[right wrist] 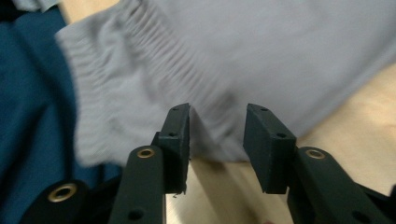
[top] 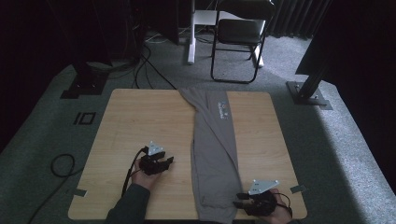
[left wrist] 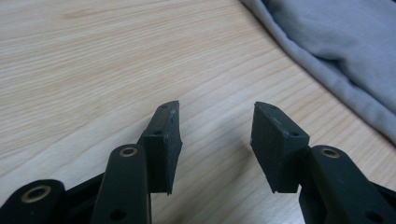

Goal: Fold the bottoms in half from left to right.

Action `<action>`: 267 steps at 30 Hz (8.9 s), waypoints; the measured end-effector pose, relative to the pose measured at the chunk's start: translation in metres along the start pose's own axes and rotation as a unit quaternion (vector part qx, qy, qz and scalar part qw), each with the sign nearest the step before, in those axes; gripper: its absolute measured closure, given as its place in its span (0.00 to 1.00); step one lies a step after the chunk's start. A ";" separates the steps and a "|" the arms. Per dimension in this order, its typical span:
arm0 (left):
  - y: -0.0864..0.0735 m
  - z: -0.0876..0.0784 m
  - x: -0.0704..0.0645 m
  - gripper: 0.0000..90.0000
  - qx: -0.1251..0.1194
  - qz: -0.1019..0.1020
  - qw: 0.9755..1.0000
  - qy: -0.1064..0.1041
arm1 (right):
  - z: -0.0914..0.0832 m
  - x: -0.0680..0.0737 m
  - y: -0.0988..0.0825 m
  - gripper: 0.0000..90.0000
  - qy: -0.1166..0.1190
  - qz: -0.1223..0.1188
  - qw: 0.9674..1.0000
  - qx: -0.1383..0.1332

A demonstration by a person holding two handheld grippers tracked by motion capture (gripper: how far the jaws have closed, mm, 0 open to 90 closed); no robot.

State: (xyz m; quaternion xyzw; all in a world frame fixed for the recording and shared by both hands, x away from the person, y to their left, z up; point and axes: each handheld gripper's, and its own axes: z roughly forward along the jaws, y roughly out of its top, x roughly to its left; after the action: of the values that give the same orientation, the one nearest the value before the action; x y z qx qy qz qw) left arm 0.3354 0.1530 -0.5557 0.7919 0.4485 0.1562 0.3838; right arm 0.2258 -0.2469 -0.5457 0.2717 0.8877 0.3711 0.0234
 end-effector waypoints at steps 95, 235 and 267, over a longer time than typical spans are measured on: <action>0.014 0.006 -0.078 0.73 -0.007 0.056 0.994 -0.095 | 0.075 -0.039 0.122 0.56 -0.176 0.074 0.981 -0.036; 0.029 0.044 -0.077 0.69 -0.007 0.061 0.995 -0.083 | 0.068 -0.199 0.158 0.83 -0.200 0.287 0.923 -0.162; 0.022 0.040 -0.091 0.68 0.003 0.051 0.991 -0.120 | 0.065 -0.164 0.110 0.92 -0.234 0.208 0.949 -0.041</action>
State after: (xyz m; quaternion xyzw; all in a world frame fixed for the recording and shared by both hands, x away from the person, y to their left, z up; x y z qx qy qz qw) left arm 0.3219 0.0524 -0.5567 0.8281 0.3585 0.0781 0.4238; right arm 0.4327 -0.2236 -0.5450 0.5289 0.7649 0.3291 0.1639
